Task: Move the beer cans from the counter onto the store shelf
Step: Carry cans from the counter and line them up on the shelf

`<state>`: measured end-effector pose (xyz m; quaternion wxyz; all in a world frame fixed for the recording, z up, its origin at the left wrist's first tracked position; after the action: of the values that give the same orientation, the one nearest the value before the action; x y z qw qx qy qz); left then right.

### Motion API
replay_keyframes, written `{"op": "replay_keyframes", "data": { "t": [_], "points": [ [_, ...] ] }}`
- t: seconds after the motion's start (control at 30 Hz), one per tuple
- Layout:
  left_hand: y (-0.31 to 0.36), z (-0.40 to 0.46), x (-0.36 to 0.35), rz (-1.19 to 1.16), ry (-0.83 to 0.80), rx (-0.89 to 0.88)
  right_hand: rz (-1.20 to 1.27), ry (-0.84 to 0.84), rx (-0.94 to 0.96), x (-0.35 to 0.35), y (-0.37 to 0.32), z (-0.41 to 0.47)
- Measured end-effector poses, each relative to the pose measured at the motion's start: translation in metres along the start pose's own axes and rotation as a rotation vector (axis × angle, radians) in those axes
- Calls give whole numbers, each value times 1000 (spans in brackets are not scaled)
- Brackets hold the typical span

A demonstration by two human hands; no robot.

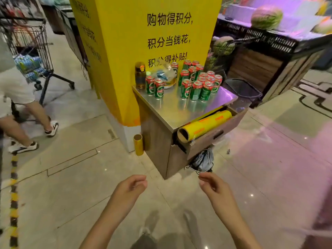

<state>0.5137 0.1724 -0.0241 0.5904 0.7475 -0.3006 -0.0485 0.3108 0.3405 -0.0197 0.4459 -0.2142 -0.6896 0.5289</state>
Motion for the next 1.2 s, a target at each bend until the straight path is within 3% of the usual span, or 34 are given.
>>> {"op": "replay_keyframes", "data": {
  "t": [0.3,0.5,0.73,0.83,1.03,1.2],
  "points": [
    [75,145,-74,25,16,-38,101,8,0,12,-27,162],
    [136,235,-168,89,-119,-113,149,138,-66,52,-8,259],
    [197,296,-252,50,-208,-166,85,129,-87,74,16,356],
    [202,330,-268,22,-160,-113,56,53,-67,68,21,414],
    [193,394,-265,7,88,44,-13,-94,-82,47,27,519],
    [187,449,-277,94,193,98,-80,-174,-66,24,34,586]
  ]
}}
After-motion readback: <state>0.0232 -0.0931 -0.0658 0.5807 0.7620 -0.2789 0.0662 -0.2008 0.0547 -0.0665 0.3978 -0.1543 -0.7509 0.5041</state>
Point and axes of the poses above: each hand's wrist, its own z-axis towards the middle knuckle, its own x-axis out of the back of the hand, y = z × x, the point moved 7 cm from there along z, towards the middle knuckle, and after that the axes turned 11 degrees about y, right-handed, at the moved point
